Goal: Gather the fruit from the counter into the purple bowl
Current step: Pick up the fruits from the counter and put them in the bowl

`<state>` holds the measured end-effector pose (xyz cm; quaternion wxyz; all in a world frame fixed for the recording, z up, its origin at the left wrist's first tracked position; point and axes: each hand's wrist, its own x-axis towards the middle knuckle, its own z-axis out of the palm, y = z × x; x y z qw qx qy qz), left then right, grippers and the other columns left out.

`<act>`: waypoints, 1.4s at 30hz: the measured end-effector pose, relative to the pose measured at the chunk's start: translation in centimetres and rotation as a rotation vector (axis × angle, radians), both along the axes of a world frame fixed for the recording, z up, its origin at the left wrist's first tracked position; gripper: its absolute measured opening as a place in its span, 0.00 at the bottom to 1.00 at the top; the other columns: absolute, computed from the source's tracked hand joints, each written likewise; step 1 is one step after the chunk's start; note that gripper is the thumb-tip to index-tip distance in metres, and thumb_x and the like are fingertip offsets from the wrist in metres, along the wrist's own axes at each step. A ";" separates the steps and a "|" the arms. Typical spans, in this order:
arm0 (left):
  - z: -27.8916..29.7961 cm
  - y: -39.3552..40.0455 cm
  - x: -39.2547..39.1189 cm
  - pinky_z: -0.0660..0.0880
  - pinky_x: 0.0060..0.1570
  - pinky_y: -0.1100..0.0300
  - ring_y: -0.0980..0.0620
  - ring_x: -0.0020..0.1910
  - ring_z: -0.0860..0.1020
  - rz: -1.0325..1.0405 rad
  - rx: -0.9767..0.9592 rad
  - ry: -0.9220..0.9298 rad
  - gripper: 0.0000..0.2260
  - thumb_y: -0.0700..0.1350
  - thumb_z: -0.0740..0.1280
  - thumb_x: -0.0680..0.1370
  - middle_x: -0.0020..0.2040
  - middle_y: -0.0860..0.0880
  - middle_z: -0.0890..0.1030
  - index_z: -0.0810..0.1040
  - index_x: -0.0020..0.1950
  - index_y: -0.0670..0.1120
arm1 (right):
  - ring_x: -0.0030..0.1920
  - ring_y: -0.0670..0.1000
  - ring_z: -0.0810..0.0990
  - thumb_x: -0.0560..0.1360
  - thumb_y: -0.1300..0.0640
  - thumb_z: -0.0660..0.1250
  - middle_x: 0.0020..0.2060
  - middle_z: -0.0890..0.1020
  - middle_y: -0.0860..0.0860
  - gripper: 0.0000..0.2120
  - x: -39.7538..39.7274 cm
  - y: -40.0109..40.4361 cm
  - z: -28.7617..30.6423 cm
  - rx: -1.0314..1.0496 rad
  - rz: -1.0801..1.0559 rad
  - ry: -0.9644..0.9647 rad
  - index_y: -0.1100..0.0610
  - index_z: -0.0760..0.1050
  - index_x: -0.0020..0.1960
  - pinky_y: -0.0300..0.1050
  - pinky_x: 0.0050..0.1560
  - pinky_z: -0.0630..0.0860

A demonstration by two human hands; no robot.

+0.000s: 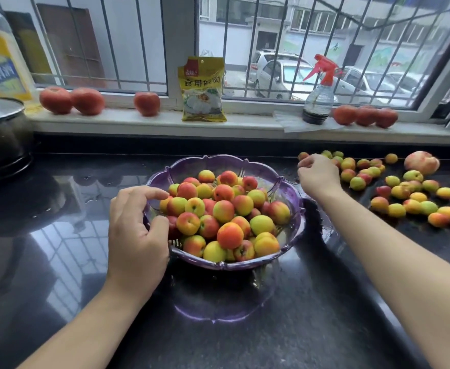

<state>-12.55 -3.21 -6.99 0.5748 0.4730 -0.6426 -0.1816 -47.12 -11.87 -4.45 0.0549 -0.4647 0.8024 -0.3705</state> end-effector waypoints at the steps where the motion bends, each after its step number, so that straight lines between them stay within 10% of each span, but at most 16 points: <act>1: 0.0 -0.1 0.0 0.67 0.52 0.71 0.55 0.53 0.73 0.002 -0.009 -0.004 0.15 0.38 0.60 0.71 0.50 0.61 0.75 0.78 0.52 0.52 | 0.59 0.62 0.78 0.75 0.61 0.64 0.56 0.82 0.58 0.11 -0.4 -0.4 -0.8 0.035 -0.023 0.085 0.56 0.82 0.54 0.48 0.59 0.73; 11: 0.0 -0.1 0.0 0.67 0.57 0.70 0.57 0.56 0.74 0.008 -0.043 -0.024 0.19 0.36 0.60 0.69 0.53 0.60 0.76 0.77 0.50 0.58 | 0.75 0.64 0.61 0.81 0.50 0.61 0.75 0.65 0.63 0.27 -3.2 -7.9 -2.3 0.234 0.055 0.290 0.61 0.63 0.77 0.54 0.76 0.58; 16: 0.0 -0.1 0.0 0.68 0.57 0.68 0.56 0.57 0.73 0.000 -0.033 -0.024 0.18 0.37 0.60 0.70 0.53 0.60 0.76 0.77 0.51 0.58 | 0.61 0.68 0.70 0.79 0.57 0.62 0.62 0.73 0.66 0.18 -3.6 -5.7 -2.9 -0.035 -0.071 0.517 0.63 0.74 0.66 0.58 0.65 0.68; 25: -0.1 -0.1 0.1 0.66 0.54 0.73 0.58 0.56 0.72 0.011 -0.015 -0.037 0.16 0.37 0.60 0.70 0.52 0.58 0.76 0.78 0.52 0.51 | 0.62 0.67 0.73 0.80 0.55 0.62 0.64 0.74 0.63 0.14 -3.6 -2.2 -2.6 0.338 -0.009 0.496 0.56 0.77 0.64 0.53 0.63 0.72; 33: 0.3 0.3 -0.1 0.65 0.54 0.76 0.52 0.56 0.71 -0.007 0.015 -0.035 0.14 0.39 0.60 0.71 0.52 0.58 0.74 0.78 0.52 0.51 | 0.46 0.52 0.85 0.78 0.56 0.72 0.48 0.83 0.53 0.09 4.3 5.2 6.4 -0.219 0.444 -0.278 0.52 0.79 0.58 0.49 0.49 0.83; 38: 0.4 0.5 0.2 0.64 0.52 0.76 0.51 0.54 0.71 -0.007 0.029 -0.009 0.14 0.40 0.60 0.71 0.51 0.61 0.72 0.77 0.53 0.52 | 0.48 0.48 0.81 0.77 0.58 0.71 0.48 0.83 0.49 0.08 8.8 7.4 5.3 -0.062 0.570 0.197 0.53 0.82 0.56 0.46 0.54 0.79; 42: 0.4 0.5 0.3 0.64 0.53 0.75 0.51 0.55 0.71 -0.021 0.051 -0.013 0.14 0.42 0.60 0.71 0.51 0.61 0.72 0.77 0.53 0.52 | 0.50 0.45 0.81 0.77 0.60 0.69 0.49 0.83 0.47 0.07 8.0 7.9 3.9 -0.203 0.458 0.123 0.53 0.83 0.53 0.40 0.53 0.77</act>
